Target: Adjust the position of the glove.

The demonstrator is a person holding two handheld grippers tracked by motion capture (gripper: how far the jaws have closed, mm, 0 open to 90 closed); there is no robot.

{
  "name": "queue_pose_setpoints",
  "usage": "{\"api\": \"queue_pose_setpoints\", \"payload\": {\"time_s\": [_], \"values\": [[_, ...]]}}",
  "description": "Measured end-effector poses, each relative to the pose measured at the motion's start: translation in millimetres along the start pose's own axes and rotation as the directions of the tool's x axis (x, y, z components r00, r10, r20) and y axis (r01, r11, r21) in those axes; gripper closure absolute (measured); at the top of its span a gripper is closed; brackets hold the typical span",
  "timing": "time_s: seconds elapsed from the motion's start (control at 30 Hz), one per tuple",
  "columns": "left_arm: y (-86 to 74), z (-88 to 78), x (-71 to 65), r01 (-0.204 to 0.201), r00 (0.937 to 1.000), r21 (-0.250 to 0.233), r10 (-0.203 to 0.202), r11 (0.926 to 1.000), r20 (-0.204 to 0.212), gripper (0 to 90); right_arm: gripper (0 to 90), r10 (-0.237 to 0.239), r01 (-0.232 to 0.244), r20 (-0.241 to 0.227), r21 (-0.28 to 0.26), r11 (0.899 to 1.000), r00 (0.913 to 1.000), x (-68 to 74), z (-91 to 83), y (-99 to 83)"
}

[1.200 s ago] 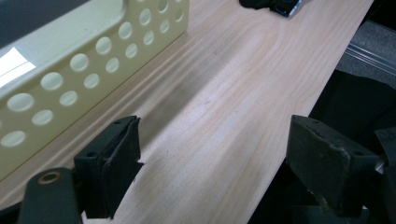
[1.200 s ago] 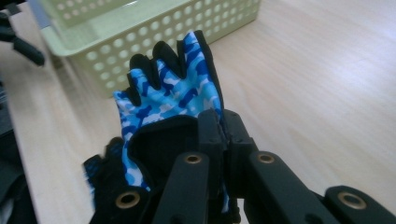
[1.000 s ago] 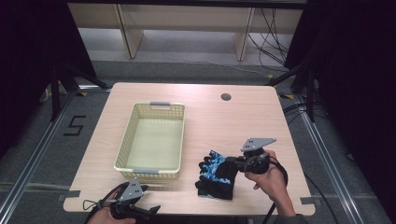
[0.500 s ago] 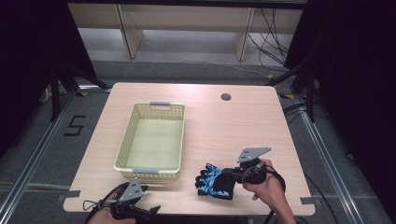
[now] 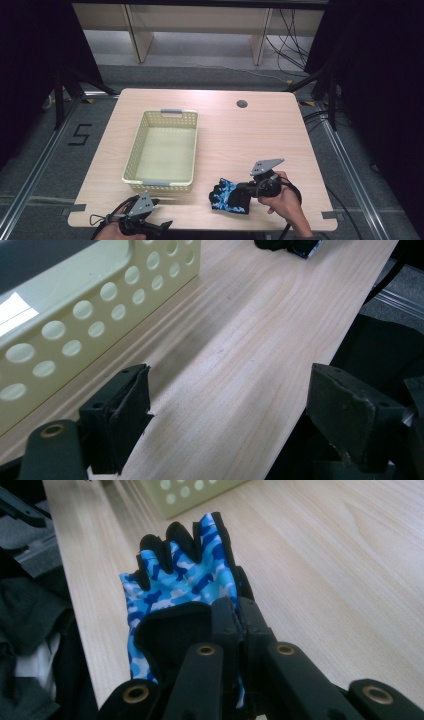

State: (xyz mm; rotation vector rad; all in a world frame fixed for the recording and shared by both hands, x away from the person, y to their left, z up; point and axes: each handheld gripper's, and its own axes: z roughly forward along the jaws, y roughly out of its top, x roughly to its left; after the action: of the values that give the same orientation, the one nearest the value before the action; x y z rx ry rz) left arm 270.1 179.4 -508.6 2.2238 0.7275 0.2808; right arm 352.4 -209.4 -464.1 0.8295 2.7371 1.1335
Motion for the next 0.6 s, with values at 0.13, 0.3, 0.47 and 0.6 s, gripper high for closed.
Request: {"api": "queue_pose_setpoints", "payload": {"time_s": [0.13,0.3,0.47,0.6], "values": [[0.0,1.4,-1.7,0.011,0.9999,-0.006,-0.011,0.9999,0.002,17.4,88.0,-0.007,0.007,0.013,0.028,1.000,0.9999,-0.6,5.1,2.0],[-0.2,3.1,-4.7,0.027,0.9996,-0.010,-0.027,0.9996,0.011,17.5,86.0,-0.028,0.026,0.041,0.055,0.998,0.9988,-1.2,15.3,2.2],[2.2,6.8,-10.0,0.014,0.9996,-0.010,-0.014,0.9998,0.025,17.8,82.5,-0.016,0.012,0.063,0.066,0.998,0.9979,0.0,19.5,0.8],[7.2,11.1,-17.6,-0.009,0.9985,-0.024,0.010,0.9997,0.054,18.6,73.4,0.000,-0.007,0.088,0.071,0.997,0.9962,-0.9,18.5,0.7]]}}
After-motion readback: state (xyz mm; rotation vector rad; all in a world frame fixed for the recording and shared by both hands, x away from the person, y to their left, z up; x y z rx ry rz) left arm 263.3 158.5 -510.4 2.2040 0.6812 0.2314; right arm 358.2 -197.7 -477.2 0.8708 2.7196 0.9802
